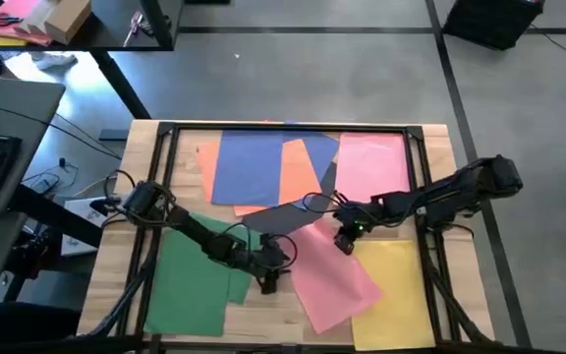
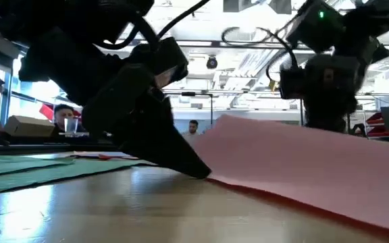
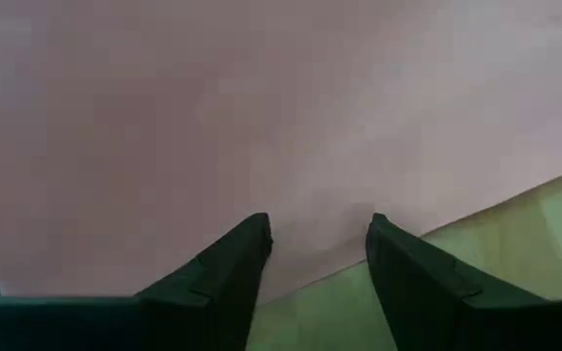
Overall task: Organize paper
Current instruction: Stack the pink paper on top of the other pink paper to the top right of the table
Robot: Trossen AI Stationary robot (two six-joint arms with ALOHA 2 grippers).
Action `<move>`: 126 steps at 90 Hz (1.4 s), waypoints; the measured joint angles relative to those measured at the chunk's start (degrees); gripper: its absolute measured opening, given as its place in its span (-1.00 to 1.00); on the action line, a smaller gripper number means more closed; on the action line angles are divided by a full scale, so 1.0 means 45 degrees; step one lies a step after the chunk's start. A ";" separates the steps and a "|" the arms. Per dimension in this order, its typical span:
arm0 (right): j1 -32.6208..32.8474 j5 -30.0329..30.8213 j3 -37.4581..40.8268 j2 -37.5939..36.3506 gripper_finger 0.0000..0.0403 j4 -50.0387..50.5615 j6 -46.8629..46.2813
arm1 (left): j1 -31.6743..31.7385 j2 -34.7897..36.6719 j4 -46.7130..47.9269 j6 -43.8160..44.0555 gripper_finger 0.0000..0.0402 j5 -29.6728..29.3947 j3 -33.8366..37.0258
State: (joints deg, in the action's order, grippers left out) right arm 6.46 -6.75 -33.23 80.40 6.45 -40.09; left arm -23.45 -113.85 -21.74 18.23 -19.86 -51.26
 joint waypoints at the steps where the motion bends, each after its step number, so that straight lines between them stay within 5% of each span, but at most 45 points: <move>1: -0.0011 0.0005 -0.0060 -0.0061 -1.00 0.0021 0.0031 | 0.0013 0.0085 0.0047 -0.0102 -0.17 0.0026 0.0004; 21: -0.1117 0.1453 -0.1380 -0.1835 -1.00 0.3184 0.0926 | 0.1208 0.2076 0.0780 -0.2167 -0.17 0.0071 -0.0052; 51: -0.4615 0.3757 -0.1674 -0.4193 -1.00 0.7717 0.2010 | 0.3415 0.2810 0.2031 -0.3083 -0.17 0.0742 -0.0031; 66: -0.5133 0.0325 -0.0357 -0.4245 -1.00 0.6090 0.2564 | 0.3162 0.2865 0.3037 -0.2457 -0.17 0.1639 0.0037; 82: -0.4407 -0.1330 0.1695 -0.3938 -0.85 0.2757 0.1554 | 0.1840 0.2527 0.2195 -0.1611 -0.17 0.1522 0.0421; 104: -0.3930 -0.1413 0.3450 -0.3936 -0.40 0.0064 0.0260 | 0.1027 0.0377 0.0524 -0.0138 -0.17 0.1462 0.0126; 126: -0.3117 -0.1026 0.4089 -0.3820 -0.32 -0.0143 -0.0671 | 0.1061 -0.0951 0.0121 0.0153 -0.16 0.1381 -0.0458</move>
State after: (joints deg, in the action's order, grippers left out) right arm -7.57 -11.37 -14.83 63.20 5.80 -43.11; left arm -18.68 -118.13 -21.20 18.92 -13.64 -53.32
